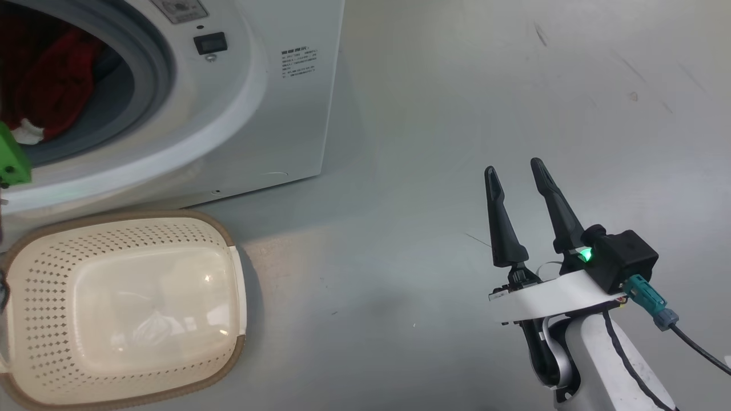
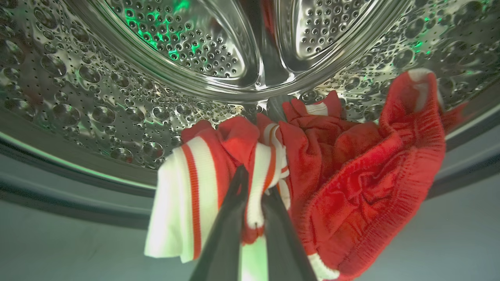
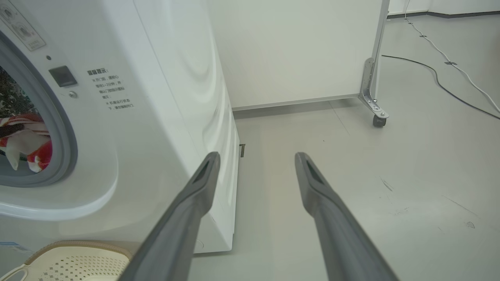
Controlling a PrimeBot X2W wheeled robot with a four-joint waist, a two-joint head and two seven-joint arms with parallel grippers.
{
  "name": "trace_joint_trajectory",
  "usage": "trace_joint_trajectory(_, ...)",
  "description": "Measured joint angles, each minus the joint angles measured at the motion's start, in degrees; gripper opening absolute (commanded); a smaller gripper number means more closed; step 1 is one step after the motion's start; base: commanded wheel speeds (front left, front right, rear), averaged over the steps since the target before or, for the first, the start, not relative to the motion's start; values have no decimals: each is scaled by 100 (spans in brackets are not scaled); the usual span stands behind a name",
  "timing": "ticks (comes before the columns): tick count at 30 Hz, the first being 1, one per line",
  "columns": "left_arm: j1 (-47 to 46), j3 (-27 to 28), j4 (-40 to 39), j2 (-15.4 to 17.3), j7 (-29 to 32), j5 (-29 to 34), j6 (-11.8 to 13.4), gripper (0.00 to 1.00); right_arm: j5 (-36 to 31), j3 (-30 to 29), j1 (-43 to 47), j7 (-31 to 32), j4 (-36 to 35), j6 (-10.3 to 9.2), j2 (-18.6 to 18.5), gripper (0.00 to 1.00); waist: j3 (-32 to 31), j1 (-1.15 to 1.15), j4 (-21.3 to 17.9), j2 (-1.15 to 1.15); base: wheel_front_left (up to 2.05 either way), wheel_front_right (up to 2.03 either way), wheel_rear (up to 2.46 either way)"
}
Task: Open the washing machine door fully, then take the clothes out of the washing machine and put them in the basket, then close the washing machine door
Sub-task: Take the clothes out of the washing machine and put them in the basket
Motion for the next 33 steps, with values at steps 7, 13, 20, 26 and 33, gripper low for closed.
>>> trace_joint_trajectory(7, 352, -10, 129, -457, -644, -171, -144, 0, -48, -211, 80, 0, 85, 0, -67, 100, -385, 0, 243, 0, 0, 0, 0)
trace_joint_trajectory(13, 640, 1, 230, -743, -1113, -283, -198, 0, -49, -288, 321, 0, 143, 1, -145, 100, -751, 0, 497, 0, 0, 0, 0)
trace_joint_trajectory(20, 953, 48, 269, -824, -1338, -350, -346, 0, -49, -347, 574, 0, 165, 1, -183, 100, -1192, 0, 761, 0, 0, 0, 0)
trace_joint_trajectory(26, 1283, 53, 68, -904, -1438, -349, -456, 0, -46, -417, 813, 0, 169, 3, -194, 100, -1596, 0, 959, 0, 0, 0, 0)
trace_joint_trajectory(33, 1596, 16, -464, -1058, -1439, -334, -598, 0, -36, -536, 1044, 0, 157, 3, -216, 100, -1951, 0, 1091, 0, 0, 0, 0)
